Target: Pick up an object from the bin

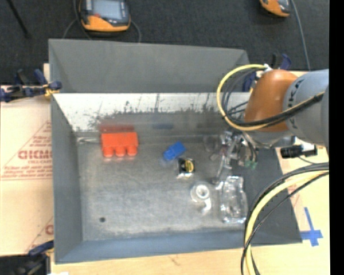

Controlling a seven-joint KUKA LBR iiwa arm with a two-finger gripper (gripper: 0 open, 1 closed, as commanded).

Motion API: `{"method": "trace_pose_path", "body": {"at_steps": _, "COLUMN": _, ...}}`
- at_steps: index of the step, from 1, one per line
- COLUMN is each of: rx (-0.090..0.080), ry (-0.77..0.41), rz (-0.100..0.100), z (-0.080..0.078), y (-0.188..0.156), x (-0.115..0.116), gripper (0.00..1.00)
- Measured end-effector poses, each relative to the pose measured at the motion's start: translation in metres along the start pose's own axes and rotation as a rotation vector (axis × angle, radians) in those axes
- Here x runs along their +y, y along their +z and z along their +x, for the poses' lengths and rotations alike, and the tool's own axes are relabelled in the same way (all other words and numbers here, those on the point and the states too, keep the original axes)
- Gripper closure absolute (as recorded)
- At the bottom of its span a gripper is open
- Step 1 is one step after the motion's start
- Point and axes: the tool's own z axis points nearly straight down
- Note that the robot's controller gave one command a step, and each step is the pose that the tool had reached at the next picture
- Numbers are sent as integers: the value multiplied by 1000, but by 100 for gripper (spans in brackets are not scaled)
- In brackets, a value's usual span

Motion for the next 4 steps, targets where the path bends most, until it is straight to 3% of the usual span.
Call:
{"method": "trace_pose_path", "body": {"at_steps": 1, "rx": -3, "ry": 291, "rz": 0, "z": -30, "y": -34, "x": -1, "gripper": 0}}
{"method": "trace_pose_path", "body": {"at_steps": 2, "rx": 0, "ry": 484, "rz": 1, "z": -27, "y": -34, "x": 1, "gripper": 0}}
{"method": "trace_pose_path", "body": {"at_steps": 3, "rx": 2, "ry": 559, "rz": -3, "z": -21, "y": -2, "x": 1, "gripper": 0}}
{"method": "trace_pose_path", "body": {"at_steps": 4, "rx": 2, "ry": 551, "rz": 2, "z": -22, "y": -4, "x": 1, "gripper": 0}}
